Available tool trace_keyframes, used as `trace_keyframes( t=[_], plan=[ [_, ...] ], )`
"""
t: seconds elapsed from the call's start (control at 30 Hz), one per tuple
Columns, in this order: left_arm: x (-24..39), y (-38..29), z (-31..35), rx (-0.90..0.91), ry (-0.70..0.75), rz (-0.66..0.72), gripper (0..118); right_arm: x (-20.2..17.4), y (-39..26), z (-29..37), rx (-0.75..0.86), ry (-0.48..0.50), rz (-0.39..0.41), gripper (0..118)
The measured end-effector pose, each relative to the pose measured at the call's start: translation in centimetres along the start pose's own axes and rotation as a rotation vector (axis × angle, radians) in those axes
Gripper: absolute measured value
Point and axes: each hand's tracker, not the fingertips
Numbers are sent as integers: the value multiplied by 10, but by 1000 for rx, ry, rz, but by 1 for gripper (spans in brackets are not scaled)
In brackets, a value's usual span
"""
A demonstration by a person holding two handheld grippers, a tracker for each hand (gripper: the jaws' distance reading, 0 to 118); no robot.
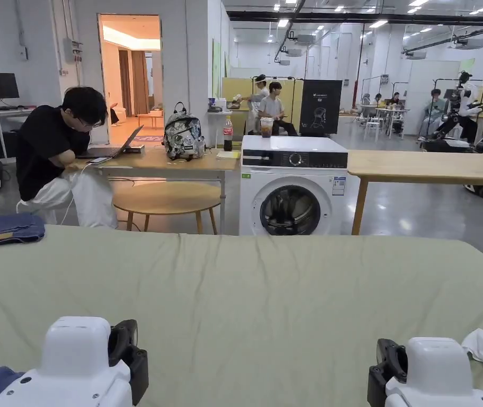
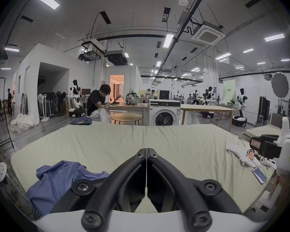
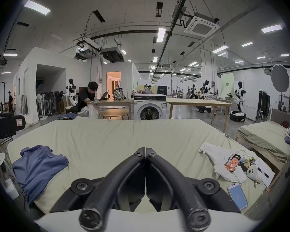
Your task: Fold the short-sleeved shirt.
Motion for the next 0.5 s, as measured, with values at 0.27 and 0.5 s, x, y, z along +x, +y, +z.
trace_keyframes(
  t=[0.27,0.5],
  plan=[
    [-1,-2,-1,-5,-2,4,0,-1,2,0,0,0,4,0],
    [-2,-2,-1,-5,-1,4,0,-2,2,1,2,2,6,0]
  ],
)
